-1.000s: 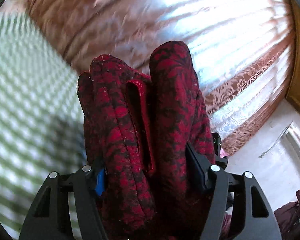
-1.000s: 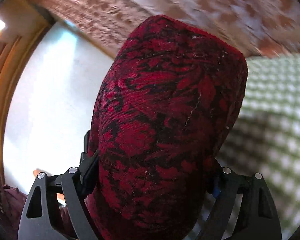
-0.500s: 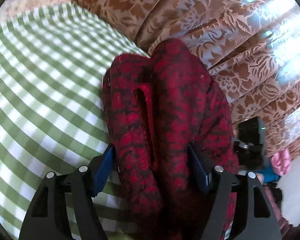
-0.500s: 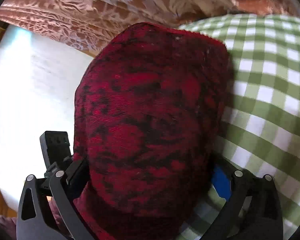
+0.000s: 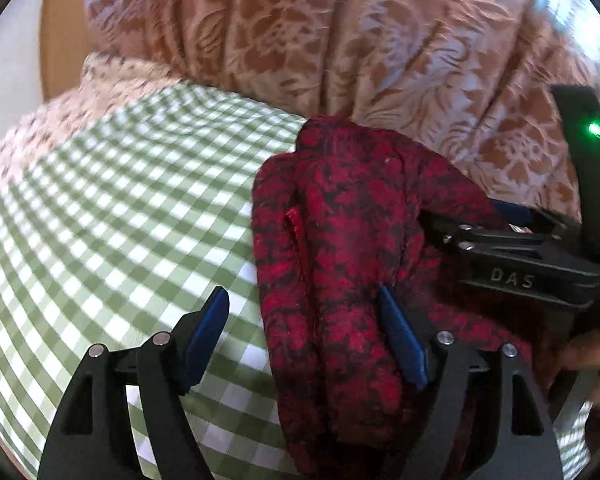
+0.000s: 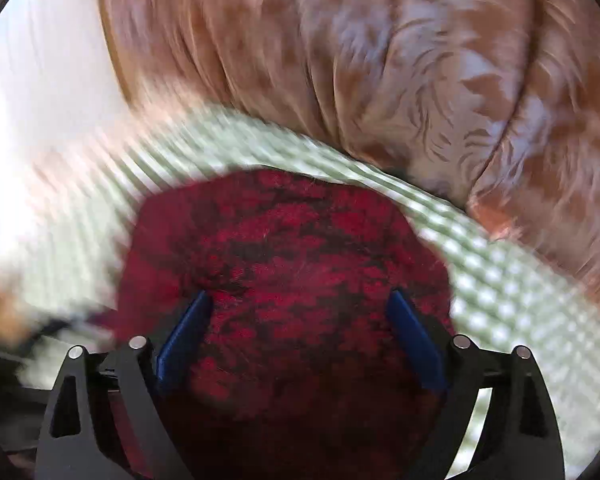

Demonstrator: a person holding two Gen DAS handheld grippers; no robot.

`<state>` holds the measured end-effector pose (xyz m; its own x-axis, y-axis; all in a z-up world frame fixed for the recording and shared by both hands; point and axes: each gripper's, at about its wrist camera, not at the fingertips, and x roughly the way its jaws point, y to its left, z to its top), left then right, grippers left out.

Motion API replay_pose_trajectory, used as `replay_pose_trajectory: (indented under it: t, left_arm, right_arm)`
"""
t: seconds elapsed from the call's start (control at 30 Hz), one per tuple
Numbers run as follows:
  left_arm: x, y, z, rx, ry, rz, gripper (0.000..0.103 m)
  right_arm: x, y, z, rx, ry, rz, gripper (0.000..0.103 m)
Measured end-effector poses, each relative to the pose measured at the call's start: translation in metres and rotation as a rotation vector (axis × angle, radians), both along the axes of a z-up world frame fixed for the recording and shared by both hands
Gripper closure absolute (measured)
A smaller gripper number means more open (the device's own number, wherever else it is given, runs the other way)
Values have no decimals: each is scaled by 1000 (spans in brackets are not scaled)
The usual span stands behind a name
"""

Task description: Fold small clothes

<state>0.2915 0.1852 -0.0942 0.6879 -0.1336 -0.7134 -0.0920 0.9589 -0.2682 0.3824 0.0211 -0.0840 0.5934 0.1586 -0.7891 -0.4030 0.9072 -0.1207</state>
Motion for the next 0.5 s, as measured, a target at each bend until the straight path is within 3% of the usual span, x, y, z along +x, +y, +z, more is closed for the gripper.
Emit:
replay_pose_trajectory:
  t: [0.07,0.17,0.27,0.37,0.5]
  left_arm:
    - [-4,5,4,-13,1,31,23]
    - [-14,-3,16,27,-12,62,22]
    - [-33,-10,29,84,-38,113,17]
    - [-53,-10,39,88,-69,148,11]
    - [-80,-18,50,100,-91,166,6]
  right_arm:
    - [-1,1,0,15,-25,-21,6]
    - [-8,-4,10,34,-46,-23,4]
    - [-32,-12,26,72,-87,-30,4]
    - [-63,-38,43,172,-122,-83,4]
    - [-108,-62,49,200,-154,-135,4]
